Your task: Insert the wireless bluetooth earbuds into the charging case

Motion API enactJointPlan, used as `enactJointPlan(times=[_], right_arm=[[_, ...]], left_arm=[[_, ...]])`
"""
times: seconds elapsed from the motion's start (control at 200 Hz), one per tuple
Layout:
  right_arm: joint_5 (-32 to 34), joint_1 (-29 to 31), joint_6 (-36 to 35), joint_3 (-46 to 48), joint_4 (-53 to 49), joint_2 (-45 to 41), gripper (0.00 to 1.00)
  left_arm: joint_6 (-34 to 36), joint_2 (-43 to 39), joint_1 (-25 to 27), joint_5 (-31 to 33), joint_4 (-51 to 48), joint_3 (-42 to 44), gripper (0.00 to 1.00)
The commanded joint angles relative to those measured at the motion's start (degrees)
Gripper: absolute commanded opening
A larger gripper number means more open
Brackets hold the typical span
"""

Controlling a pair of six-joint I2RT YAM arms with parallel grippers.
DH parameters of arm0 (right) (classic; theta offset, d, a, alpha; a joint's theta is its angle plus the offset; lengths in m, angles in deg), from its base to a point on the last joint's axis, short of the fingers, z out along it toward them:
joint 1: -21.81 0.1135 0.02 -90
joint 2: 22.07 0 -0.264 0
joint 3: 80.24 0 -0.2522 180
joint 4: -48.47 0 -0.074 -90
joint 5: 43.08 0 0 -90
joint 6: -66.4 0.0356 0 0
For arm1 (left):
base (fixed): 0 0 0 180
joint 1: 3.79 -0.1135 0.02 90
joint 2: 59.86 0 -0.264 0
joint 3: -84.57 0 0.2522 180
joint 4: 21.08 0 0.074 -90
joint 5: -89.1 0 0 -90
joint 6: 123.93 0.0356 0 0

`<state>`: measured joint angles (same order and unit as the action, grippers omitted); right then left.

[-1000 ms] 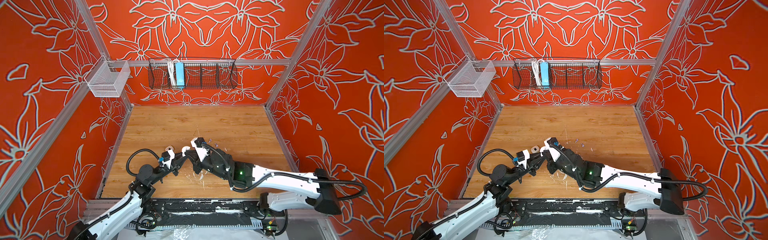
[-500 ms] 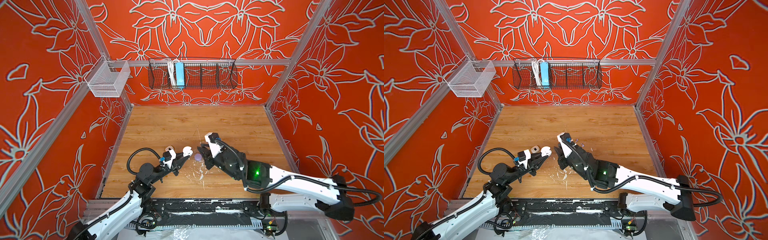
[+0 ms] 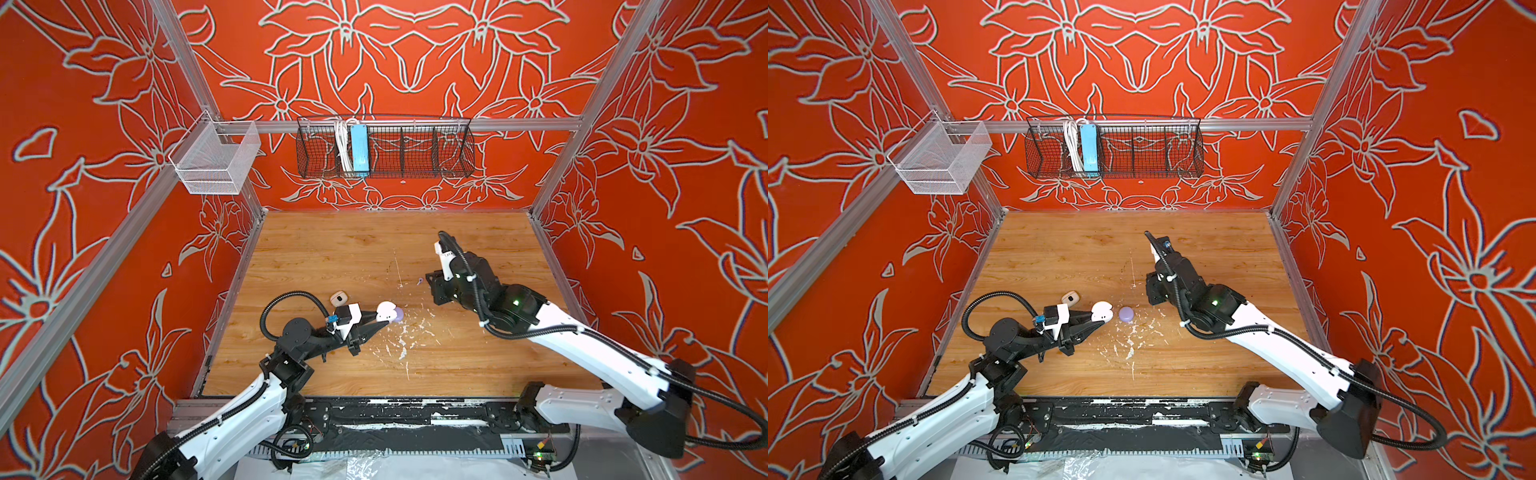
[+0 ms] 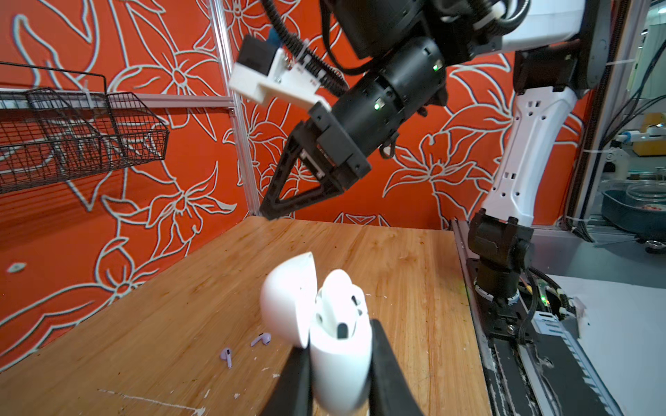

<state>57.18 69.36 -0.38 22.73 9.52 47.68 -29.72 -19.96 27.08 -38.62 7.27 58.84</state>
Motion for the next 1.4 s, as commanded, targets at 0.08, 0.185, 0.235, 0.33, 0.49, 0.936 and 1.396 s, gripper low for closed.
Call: enactJointPlan(times=[0.08, 0.185, 0.235, 0.33, 0.49, 0.936, 1.396], right_arm=[[-7.81, -0.48, 1.09, -2.10, -1.40, 3.48, 0.30], [-11.26, -0.61, 0.18, -3.81, -1.10, 5.18, 0.30], [-12.43, -0.61, 0.07, -4.38, -0.92, 5.63, 0.30], [-14.75, -0.61, -0.26, -4.61, -0.24, 5.20, 0.30], [-19.71, -0.49, -1.11, -1.54, 2.71, 1.99, 0.31], [-27.69, 4.12, -3.40, 0.91, 8.92, -0.31, 0.30], [-24.10, 10.63, -6.96, 2.74, 8.83, -2.32, 0.29]], left_arm=[[1.07, 1.49, 0.59, -4.64, 1.62, -1.65, 0.00], [1.14, 3.10, 0.76, -6.73, 1.66, -2.47, 0.00], [1.41, 3.34, 0.86, -7.56, 0.86, -3.03, 0.00], [1.66, 3.43, 1.11, -8.07, 0.78, -3.24, 0.00], [1.68, 3.59, 1.30, -7.64, 0.78, -3.23, 0.00], [1.68, 4.70, 1.47, -7.56, -0.40, -4.18, 0.00], [1.77, 4.05, 1.47, -4.90, -1.76, -4.12, 0.00]])
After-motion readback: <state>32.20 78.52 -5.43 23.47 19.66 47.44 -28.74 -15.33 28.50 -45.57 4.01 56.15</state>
